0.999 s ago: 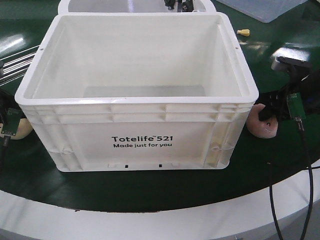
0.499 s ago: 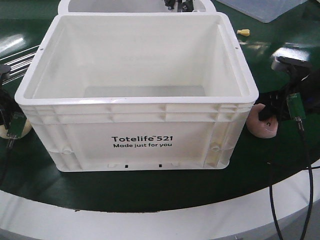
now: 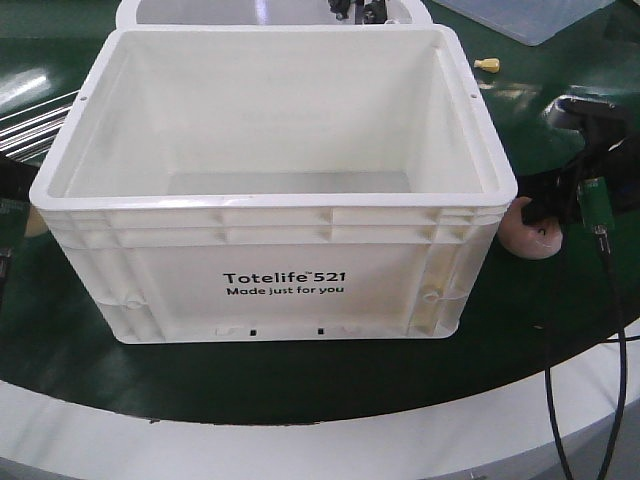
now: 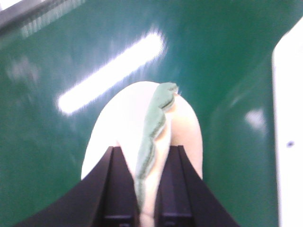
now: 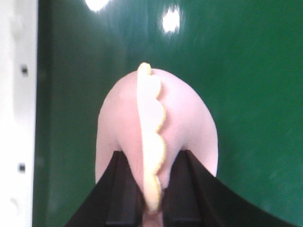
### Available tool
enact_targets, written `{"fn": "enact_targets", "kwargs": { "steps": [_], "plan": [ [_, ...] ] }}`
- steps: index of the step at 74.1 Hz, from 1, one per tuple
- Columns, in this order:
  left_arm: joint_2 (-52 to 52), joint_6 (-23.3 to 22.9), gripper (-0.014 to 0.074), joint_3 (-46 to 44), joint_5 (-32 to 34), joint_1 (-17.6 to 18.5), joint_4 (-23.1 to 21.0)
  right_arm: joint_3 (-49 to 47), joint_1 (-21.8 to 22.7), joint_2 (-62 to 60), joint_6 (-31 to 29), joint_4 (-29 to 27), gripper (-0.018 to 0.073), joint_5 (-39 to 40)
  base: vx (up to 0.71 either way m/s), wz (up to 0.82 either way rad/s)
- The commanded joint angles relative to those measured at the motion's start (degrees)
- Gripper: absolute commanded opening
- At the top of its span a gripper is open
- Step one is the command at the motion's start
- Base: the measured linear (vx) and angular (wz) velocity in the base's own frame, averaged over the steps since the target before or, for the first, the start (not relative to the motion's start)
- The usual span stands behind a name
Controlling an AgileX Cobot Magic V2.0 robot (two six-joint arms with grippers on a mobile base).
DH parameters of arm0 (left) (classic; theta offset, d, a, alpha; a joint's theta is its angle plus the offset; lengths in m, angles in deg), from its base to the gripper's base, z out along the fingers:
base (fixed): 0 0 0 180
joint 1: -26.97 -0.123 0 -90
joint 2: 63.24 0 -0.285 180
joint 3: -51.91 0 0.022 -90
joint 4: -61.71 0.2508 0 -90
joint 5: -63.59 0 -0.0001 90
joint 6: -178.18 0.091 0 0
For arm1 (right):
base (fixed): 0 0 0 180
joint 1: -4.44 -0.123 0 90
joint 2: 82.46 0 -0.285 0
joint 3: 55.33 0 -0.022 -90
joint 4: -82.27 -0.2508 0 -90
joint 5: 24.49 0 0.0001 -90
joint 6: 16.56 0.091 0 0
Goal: Place moving items into box and shelve
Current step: 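Lift both plush toys up over the tote opening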
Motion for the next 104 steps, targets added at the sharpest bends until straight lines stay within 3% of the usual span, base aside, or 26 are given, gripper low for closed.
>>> {"fn": "enact_targets", "kwargs": {
  "steps": [1,50,60,67,83,104],
  "plan": [
    [5.2,-0.5,-0.0008,-1.5,5.6,0.0,-0.5,-1.6,0.2,-5.0,-0.8,-0.7,-0.0009,4.4,0.00,0.00],
    [25.1,-0.5,-0.0008,-1.5,20.1,0.1,-0.5,-1.6,0.2,-28.2,-6.0,-0.9,-0.0009,19.3,0.00,0.00],
    [27.7,-0.6,-0.0008,-1.5,22.9,1.3,-0.5,-1.6,0.2,-31.3,-6.2,-2.3,-0.0009,20.4,0.00,0.00],
    [28.2,-0.7,-0.0008,-1.5,23.7,4.6,-0.5,-1.6,-0.4,-32.8,-8.6,-5.9,-0.0009,21.1,0.00,0.00],
    [26.9,-0.7,-0.0008,-1.5,26.1,13.6,-0.5,-1.6,-10.2,-33.4,-15.3,-11.2,-0.0006,23.7,0.00,0.00],
    [22.5,-0.7,-0.0007,-1.5,29.7,23.9,-0.5,-1.6,-26.9,-30.7,-15.6,-11.3,-0.0006,26.8,0.00,0.00]
  ]
}}
